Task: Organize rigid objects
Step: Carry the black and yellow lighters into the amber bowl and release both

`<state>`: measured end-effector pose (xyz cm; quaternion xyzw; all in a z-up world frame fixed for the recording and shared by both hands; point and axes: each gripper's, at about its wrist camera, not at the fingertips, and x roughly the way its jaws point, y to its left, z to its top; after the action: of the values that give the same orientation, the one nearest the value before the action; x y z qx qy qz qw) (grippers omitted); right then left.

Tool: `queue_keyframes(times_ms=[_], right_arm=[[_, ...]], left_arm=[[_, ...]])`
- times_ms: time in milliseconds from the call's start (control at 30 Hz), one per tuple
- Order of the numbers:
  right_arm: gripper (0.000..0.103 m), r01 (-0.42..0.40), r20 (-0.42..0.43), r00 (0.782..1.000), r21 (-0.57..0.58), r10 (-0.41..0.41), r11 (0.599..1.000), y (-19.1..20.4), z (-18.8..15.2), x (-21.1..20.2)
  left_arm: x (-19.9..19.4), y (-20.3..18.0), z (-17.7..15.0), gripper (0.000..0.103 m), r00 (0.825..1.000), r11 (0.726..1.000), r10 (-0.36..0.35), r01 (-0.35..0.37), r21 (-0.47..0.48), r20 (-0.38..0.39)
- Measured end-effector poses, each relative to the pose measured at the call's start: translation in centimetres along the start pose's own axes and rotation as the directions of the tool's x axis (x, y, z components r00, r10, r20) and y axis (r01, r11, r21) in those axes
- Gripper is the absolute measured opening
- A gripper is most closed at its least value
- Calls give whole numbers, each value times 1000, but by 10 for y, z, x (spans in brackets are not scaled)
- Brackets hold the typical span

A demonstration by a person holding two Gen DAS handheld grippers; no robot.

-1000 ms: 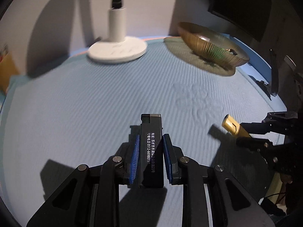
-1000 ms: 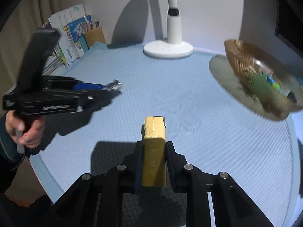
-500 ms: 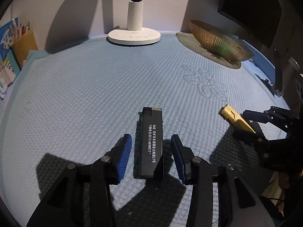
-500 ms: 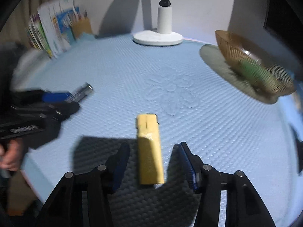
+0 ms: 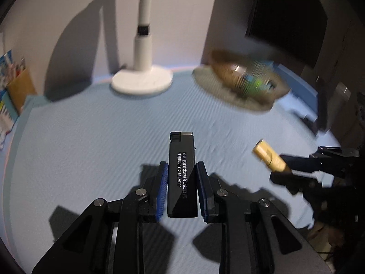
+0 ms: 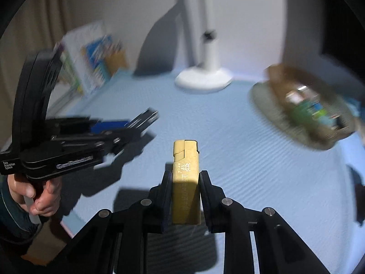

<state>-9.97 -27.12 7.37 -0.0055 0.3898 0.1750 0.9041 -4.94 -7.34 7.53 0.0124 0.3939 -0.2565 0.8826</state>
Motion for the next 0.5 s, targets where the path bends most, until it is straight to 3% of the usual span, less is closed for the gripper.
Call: queue_keyframes(times_ms=[67, 133, 267, 400, 500], right_arm=[[23, 22, 46, 999, 44, -24, 999, -31, 17, -18], [23, 97, 77, 992, 81, -103, 992, -64, 36, -31], [23, 257, 102, 955, 192, -280, 947, -127, 77, -53], [23, 272, 143, 936, 285, -321, 919, -179, 120, -64], [23, 296, 103, 934, 313, -342, 903, -207, 141, -44]], left_arm=[[-7, -10, 31, 21, 997, 998, -64, 63, 11, 42], [-8, -24, 58, 21, 994, 996, -85, 82, 44, 75], [3, -60, 122, 21, 982, 987, -123, 107, 118, 143], [41, -87, 179, 21, 972, 977, -188, 171, 124, 142], [82, -102, 198, 21, 979, 978, -169, 152, 142, 117]])
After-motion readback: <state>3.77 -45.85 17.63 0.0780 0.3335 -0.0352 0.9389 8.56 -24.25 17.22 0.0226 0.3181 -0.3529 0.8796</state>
